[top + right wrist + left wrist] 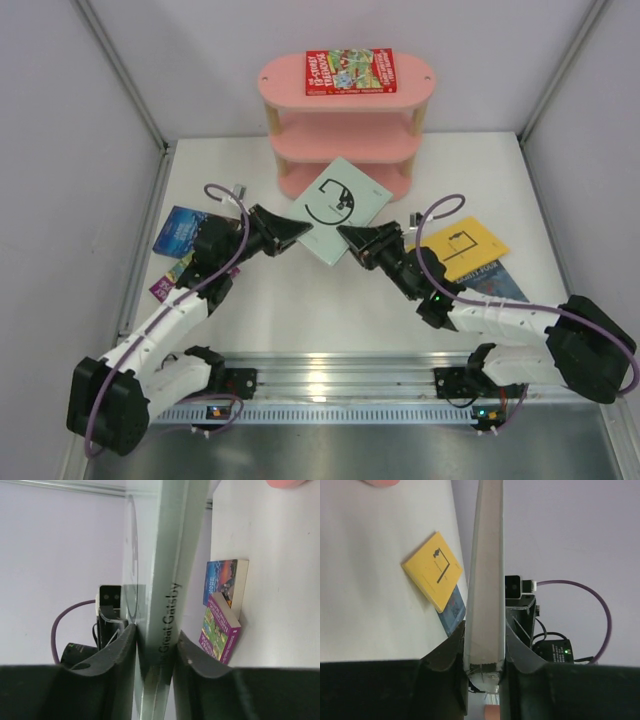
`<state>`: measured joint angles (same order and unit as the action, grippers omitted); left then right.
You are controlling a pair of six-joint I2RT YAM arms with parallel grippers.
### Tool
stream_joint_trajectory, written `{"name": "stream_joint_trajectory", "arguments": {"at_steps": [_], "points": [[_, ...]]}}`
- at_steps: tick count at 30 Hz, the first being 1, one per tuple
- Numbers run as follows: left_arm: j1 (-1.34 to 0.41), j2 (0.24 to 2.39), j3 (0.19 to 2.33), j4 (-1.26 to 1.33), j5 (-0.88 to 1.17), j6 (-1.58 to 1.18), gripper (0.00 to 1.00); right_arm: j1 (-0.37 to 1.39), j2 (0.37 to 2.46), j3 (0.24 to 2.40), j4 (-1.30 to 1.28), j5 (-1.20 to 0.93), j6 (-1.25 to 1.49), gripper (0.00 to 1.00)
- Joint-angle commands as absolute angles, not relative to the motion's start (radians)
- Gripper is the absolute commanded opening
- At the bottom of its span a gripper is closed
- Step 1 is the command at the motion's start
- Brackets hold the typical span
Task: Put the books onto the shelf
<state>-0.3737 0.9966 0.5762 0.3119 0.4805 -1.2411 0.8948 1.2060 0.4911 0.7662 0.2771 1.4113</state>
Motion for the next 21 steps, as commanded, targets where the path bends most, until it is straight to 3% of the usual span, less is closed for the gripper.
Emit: {"name": "stream_joint_trajectory", "arguments": {"at_steps": [1,3,7,11,17,20,21], "points": [[-0.379,0.989,0.636,0.414,0.515,-1.195,0.13,0.913,1.143,0.499,0.913,0.225,1.351,0.32],[-0.377,1.009,0.649,0.411,0.56,-1.195,0.0,0.896,1.1,0.483,0.888,0.218,1.313,0.42],[-0.377,1.032,0.681,0.43,0.618,-1.198,0.0,0.841,1.002,0.457,0.747,0.199,1.279,0.49],[-0.379,1.083,0.73,0.436,0.655,-1.203,0.0,0.772,0.948,0.404,0.755,0.183,1.301,0.49],[-0.377,1.179,0.781,0.532,0.756,-1.267,0.0,0.687,0.948,0.384,0.828,0.107,1.324,0.42],[-0.376,1.207,0.825,0.431,0.743,-1.207,0.0,0.667,0.956,0.399,0.834,0.089,1.324,0.29],[-0.377,1.209,0.84,0.416,0.733,-1.191,0.0,0.664,0.96,0.406,0.841,0.083,1.325,0.19]]}}
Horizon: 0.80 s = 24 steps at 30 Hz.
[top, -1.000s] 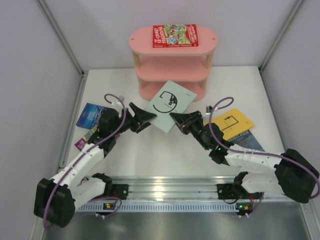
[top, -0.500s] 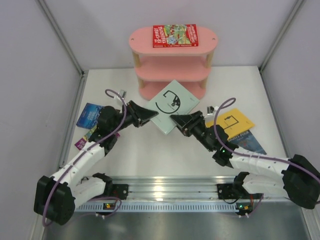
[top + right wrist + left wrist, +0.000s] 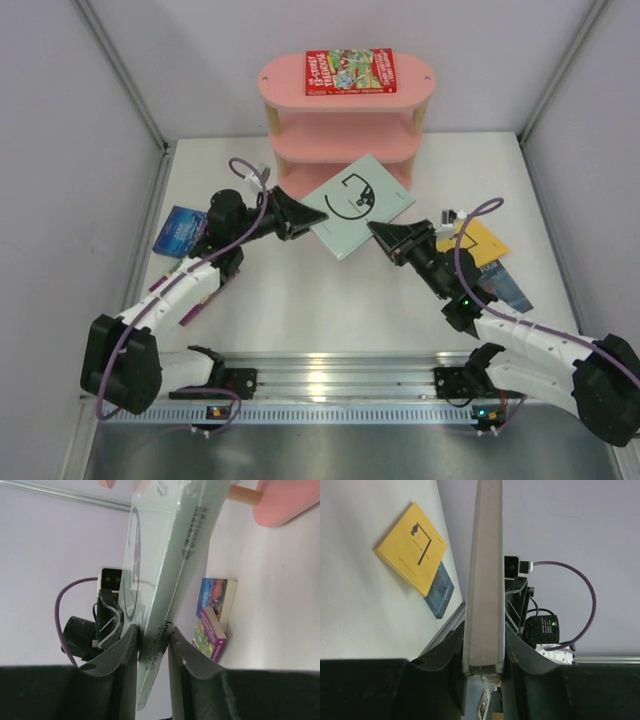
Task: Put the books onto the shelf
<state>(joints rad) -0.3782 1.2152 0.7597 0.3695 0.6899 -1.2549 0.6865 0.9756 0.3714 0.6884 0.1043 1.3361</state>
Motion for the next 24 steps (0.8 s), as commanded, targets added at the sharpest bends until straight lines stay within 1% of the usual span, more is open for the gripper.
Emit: {"name": "stream_joint_trajectory", "arguments": {"at_steps": [1,2,3,4,5,6,9,12,13,14,15,17,18,24], "points": [[-0.373,1.216,0.847,0.402,0.71,-1.171,0.0,0.661,0.974,0.407,0.851,0.084,1.331,0.1],[-0.37,1.218,0.853,0.387,0.692,-1.164,0.0,0.661,0.982,0.41,0.86,0.087,1.339,0.0],[-0.361,1.223,0.874,0.336,0.675,-1.157,0.1,0.66,0.989,0.416,0.874,0.097,1.348,0.0],[-0.354,1.227,0.893,0.286,0.651,-1.126,0.14,0.658,1.008,0.42,0.882,0.104,1.365,0.0],[-0.348,1.232,0.917,0.185,0.543,-1.103,0.2,0.658,1.017,0.425,0.888,0.113,1.374,0.0],[-0.347,1.235,0.977,0.038,0.49,-1.079,0.41,0.657,1.026,0.44,0.894,0.136,1.384,0.0],[-0.347,1.241,1.049,-0.066,0.35,-1.003,0.55,0.631,1.075,0.5,0.899,0.146,1.417,0.0],[-0.334,1.243,1.094,-0.104,0.283,-0.985,0.61,0.609,1.127,0.572,0.917,0.159,1.427,0.0],[-0.331,1.243,1.104,-0.13,0.273,-0.974,0.7,0.606,1.149,0.592,0.916,0.163,1.416,0.0],[-0.327,1.243,1.114,-0.153,0.264,-0.968,0.77,0.606,1.158,0.61,0.913,0.172,1.41,0.0],[-0.316,1.243,1.133,-0.176,0.238,-0.96,0.82,0.604,1.17,0.65,0.905,0.185,1.407,0.0],[-0.308,1.227,1.15,-0.246,0.204,-0.919,0.86,0.603,1.207,0.689,0.9,0.198,1.388,0.0],[-0.304,1.22,1.158,-0.262,0.171,-0.904,0.86,0.603,1.221,0.725,0.896,0.215,1.384,0.0],[-0.299,1.126,1.149,-0.356,0.132,-0.798,0.87,0.595,1.331,0.817,0.897,0.319,1.382,0.0]]}}
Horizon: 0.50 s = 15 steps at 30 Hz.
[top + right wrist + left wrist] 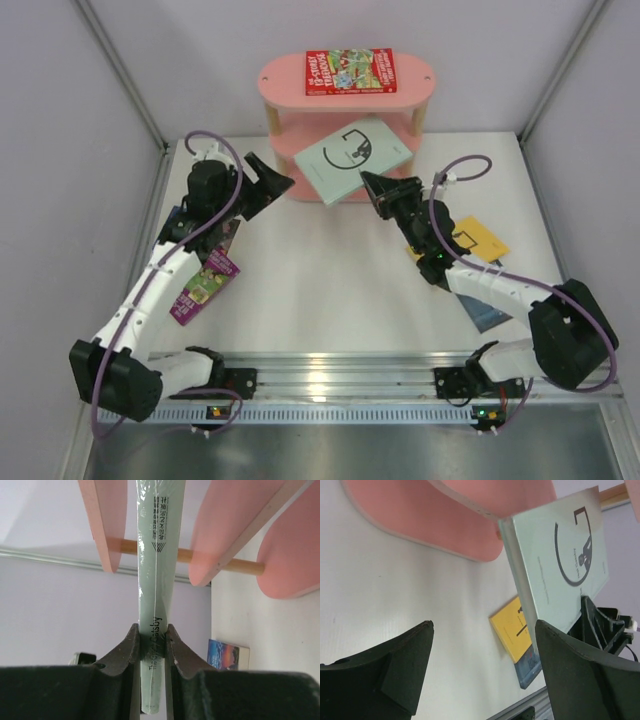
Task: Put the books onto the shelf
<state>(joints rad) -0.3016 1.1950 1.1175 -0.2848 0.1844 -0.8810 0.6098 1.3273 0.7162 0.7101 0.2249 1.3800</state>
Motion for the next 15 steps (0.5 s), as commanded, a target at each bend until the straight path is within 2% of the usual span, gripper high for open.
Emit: {"name": "stream_joint_trajectory", "arguments": {"at_steps": [1,7,15], "points": [[-0.299,1.096,1.143,-0.359,0.13,-0.786,0.88,0.594,1.357,0.825,0.91,0.336,1.382,0.0],[-0.299,0.991,1.06,-0.338,0.169,-0.766,0.88,0.595,1.486,0.916,0.98,0.425,1.387,0.0],[-0.299,0.956,1.011,-0.353,0.21,-0.744,0.88,0.598,1.644,1.055,1.002,0.531,1.41,0.0]]}}
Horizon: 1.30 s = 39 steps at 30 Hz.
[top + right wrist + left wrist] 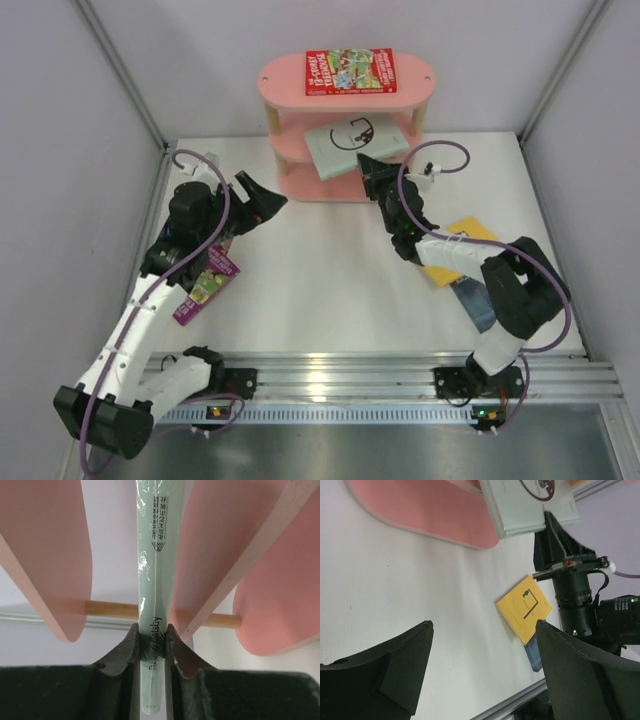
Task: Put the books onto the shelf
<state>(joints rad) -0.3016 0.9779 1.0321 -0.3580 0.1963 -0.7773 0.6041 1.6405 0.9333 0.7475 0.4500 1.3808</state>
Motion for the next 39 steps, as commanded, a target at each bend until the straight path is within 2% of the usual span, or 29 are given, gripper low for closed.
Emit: {"name": "stream_joint_trajectory", "arguments": {"at_steps": [1,9,17,31,39], "points": [[-0.298,0.95,1.006,-0.353,0.212,-0.742,0.88,0.6,1.679,1.071,1.011,0.541,1.414,0.0],[-0.298,0.931,0.988,-0.359,0.213,-0.723,0.88,0.618,1.847,1.279,0.939,0.638,1.46,0.0],[-0.298,0.916,0.983,-0.394,0.169,-0.678,0.89,0.633,1.925,1.422,0.798,0.706,1.509,0.0],[-0.298,0.908,0.994,-0.41,0.172,-0.678,0.89,0.68,1.936,1.525,0.415,0.791,1.654,0.0],[-0.296,0.905,0.994,-0.411,0.175,-0.68,0.89,0.689,1.948,1.568,0.316,0.83,1.715,0.0]]}}
